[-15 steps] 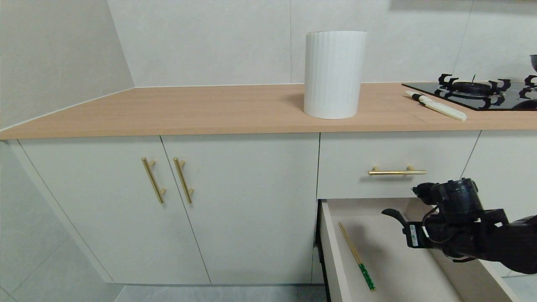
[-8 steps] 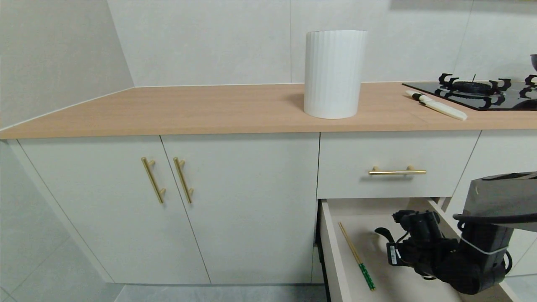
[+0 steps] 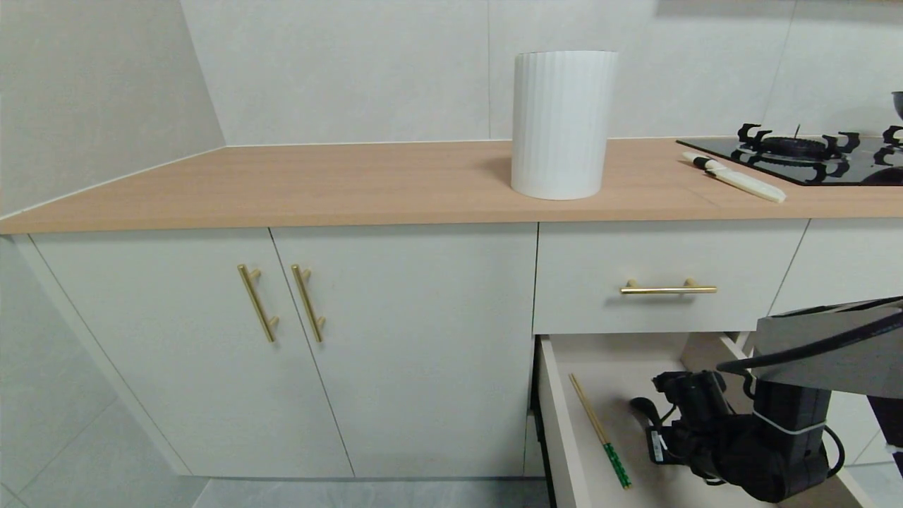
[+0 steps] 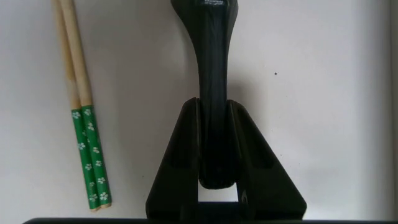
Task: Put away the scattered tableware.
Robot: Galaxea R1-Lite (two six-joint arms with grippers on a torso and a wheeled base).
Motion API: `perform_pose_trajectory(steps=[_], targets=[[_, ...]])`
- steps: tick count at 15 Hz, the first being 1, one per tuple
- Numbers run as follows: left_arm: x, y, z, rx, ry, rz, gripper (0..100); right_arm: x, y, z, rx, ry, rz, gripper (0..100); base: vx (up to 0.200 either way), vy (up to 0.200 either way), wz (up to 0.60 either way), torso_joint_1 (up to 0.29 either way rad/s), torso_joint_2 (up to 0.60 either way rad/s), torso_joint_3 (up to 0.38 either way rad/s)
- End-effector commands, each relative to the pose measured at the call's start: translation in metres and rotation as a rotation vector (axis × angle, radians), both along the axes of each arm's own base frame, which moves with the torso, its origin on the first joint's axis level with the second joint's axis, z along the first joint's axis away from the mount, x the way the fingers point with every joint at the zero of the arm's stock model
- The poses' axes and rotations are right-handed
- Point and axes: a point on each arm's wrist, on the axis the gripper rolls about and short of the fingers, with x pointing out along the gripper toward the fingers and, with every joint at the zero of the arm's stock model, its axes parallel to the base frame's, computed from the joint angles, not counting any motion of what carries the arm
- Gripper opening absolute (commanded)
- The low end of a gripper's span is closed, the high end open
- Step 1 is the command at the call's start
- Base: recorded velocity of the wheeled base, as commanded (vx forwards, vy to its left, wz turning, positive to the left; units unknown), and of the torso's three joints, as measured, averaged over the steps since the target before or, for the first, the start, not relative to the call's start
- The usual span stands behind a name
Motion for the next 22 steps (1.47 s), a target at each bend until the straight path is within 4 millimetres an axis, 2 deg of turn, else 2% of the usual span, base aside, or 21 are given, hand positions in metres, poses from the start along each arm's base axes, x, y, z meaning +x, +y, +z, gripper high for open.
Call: perform_pose_trajectory(steps=[1, 5, 6, 13, 16, 18, 22], targets=[[0.000, 0.000, 0.000, 0.000, 0.001, 0.000, 100, 0.001, -0.001, -0.001, 0.000, 0.000, -0.004, 0, 0.000, 0.000, 0.00, 0.000, 0.00, 0.000], [0.000, 0.000, 0.000, 0.000, 0.000, 0.000, 100, 0.001, -0.002, -0.001, 0.001, 0.002, -0.007, 0, 0.000, 0.000, 0.00, 0.000, 0.00, 0.000], [0.000, 0.000, 0.000, 0.000, 0.000, 0.000, 100, 0.000, -0.002, -0.001, -0.001, 0.003, -0.008, 100, 0.000, 0.000, 0.00, 0.000, 0.00, 0.000], [0.000, 0.000, 0.000, 0.000, 0.000, 0.000, 100, -0.001, -0.002, 0.004, -0.001, -0.006, -0.015, 100, 0.000, 0.000, 0.00, 0.000, 0.00, 0.000], [0.000, 0.000, 0.000, 0.000, 0.000, 0.000, 100, -0.014, -0.005, 0.047, -0.010, -0.097, -0.039, 100, 0.000, 0.000, 0.00, 0.000, 0.00, 0.000], [0.000, 0.000, 0.000, 0.000, 0.000, 0.000, 100, -0.026, -0.007, 0.086, 0.010, -0.170, -0.032, 100, 0.000, 0.000, 0.00, 0.000, 0.00, 0.000], [0.000, 0.000, 0.000, 0.000, 0.001, 0.000, 100, -0.054, 0.005, 0.135, 0.022, -0.185, 0.037, 100, 0.000, 0.000, 0.00, 0.000, 0.00, 0.000]])
